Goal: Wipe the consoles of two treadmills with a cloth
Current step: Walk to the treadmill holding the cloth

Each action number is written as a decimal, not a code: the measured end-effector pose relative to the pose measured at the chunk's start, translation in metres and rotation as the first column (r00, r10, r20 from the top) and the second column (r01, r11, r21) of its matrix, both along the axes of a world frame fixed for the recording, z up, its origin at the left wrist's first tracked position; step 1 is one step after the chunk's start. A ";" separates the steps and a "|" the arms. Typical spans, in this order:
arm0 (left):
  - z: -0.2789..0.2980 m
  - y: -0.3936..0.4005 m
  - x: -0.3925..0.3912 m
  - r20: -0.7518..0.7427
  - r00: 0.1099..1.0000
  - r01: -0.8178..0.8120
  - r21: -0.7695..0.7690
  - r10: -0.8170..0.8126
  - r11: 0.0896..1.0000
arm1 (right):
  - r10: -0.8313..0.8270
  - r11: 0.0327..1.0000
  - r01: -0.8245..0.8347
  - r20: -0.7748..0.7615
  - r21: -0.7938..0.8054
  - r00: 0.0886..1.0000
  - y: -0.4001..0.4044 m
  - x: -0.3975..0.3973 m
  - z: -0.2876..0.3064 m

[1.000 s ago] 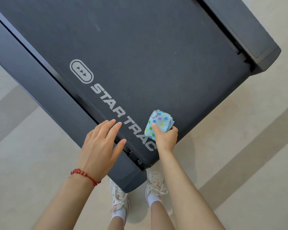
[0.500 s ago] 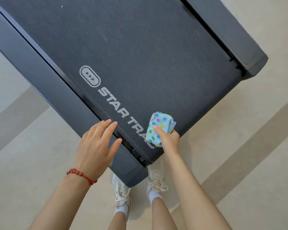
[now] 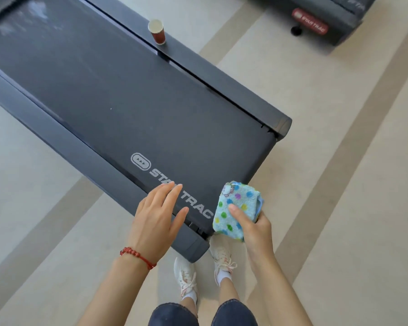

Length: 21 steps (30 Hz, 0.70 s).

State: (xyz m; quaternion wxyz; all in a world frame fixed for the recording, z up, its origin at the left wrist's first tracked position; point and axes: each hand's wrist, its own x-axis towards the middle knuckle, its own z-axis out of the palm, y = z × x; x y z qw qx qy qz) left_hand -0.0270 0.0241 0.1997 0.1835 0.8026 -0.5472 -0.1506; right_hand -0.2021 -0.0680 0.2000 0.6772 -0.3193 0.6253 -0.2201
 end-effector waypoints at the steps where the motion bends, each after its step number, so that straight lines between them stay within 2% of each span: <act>1: 0.014 -0.002 -0.005 0.000 1.000 0.018 -0.007 -0.018 1.000 | -0.018 1.000 0.018 -0.002 -0.022 1.000 0.003 -0.008 0.018; 9: 0.102 -0.026 -0.079 0.034 0.979 0.202 -0.016 -0.201 0.979 | -0.112 0.985 0.106 -0.037 -0.137 0.993 0.018 -0.086 0.114; 14: 0.140 -0.047 -0.148 0.021 0.955 0.297 -0.030 -0.297 0.954 | -0.171 0.972 0.169 0.004 -0.166 0.985 0.012 -0.157 0.154; 21: 0.174 -0.081 -0.249 0.013 0.956 0.294 -0.003 -0.294 0.956 | -0.183 0.965 0.192 0.066 -0.180 0.981 -0.025 -0.277 0.191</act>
